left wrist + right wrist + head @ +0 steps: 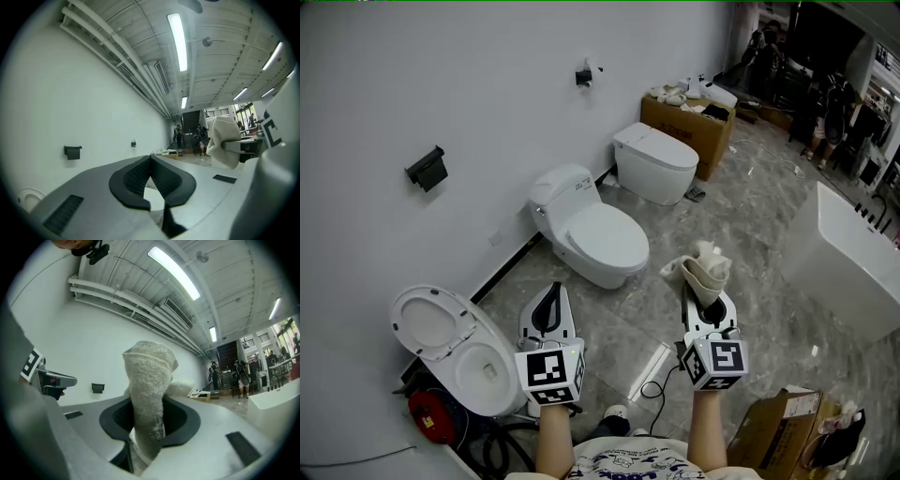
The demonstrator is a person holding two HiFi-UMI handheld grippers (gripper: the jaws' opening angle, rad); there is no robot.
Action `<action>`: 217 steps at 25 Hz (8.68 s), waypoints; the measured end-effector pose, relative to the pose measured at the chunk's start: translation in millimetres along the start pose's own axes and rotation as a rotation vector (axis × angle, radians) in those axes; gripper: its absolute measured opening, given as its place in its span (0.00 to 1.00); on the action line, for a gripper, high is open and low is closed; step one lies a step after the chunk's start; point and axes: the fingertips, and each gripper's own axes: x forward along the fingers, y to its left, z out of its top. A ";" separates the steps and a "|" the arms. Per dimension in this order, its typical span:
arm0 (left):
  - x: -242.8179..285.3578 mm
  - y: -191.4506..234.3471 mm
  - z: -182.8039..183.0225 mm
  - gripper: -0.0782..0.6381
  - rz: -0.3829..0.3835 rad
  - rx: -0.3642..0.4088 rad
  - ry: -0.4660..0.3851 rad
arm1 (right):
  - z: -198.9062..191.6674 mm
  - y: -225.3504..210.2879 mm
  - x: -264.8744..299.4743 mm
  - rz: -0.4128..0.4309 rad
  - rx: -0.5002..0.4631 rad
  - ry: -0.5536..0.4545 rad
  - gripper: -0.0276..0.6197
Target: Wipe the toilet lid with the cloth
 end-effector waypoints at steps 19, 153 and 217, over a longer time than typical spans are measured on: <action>59.0 67.2 -29.8 0.11 0.037 -0.008 0.057 | -28.5 18.9 78.8 -0.012 0.038 0.037 0.22; 875.7 237.9 -491.2 0.11 -0.248 -0.082 0.733 | -610.8 -55.2 929.1 0.042 0.065 0.828 0.22; 830.2 151.4 -536.3 0.11 -0.360 -0.041 0.811 | -757.0 -177.4 773.3 -0.109 0.083 1.225 0.22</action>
